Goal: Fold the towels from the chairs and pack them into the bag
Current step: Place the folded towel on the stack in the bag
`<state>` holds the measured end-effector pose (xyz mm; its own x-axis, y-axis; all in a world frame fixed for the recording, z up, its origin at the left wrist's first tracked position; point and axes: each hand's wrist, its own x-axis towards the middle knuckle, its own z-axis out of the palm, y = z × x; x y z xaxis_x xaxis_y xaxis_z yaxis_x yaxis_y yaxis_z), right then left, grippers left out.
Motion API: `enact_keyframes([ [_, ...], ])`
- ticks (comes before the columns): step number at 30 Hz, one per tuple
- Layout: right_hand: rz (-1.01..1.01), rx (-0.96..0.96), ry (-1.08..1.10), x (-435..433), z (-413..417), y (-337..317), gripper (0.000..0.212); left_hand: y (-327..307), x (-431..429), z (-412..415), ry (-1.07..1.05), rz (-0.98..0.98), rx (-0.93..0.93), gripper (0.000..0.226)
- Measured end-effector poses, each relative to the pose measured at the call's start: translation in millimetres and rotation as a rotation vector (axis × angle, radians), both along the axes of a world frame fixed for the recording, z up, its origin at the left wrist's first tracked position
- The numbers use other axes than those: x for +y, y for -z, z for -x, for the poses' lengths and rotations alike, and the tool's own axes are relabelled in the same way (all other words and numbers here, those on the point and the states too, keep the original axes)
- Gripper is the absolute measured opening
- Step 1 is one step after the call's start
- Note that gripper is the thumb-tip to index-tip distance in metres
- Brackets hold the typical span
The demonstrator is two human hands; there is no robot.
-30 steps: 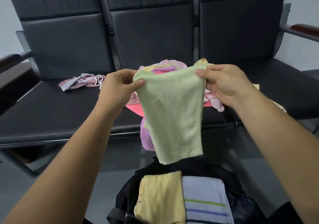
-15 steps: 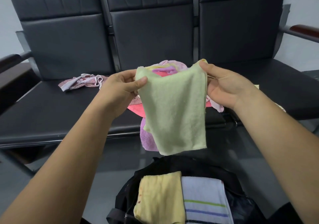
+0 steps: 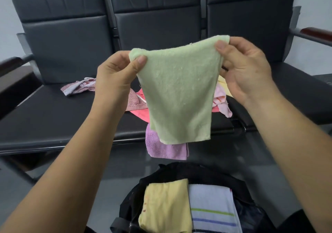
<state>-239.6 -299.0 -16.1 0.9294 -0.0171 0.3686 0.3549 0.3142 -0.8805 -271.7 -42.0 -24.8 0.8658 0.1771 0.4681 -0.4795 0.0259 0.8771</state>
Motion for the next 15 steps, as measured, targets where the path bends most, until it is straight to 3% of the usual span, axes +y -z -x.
enact_keyframes([
  [6, -0.076, -0.068, -0.059, 2.4, 6.0, -7.2, 0.01, -4.0, -9.1, 7.8, 0.077, 0.029, -0.002, 0.015],
  [9, -0.036, -0.105, -0.099, 1.7, 8.7, -6.7, 0.033, -3.7, -11.9, 10.9, 0.055, -0.003, -0.011, 0.023],
  [15, 0.227, -0.176, -0.221, 7.2, 13.9, 0.2, 0.075, -3.5, -23.2, 19.3, 0.103, -0.173, 0.009, 0.044],
])
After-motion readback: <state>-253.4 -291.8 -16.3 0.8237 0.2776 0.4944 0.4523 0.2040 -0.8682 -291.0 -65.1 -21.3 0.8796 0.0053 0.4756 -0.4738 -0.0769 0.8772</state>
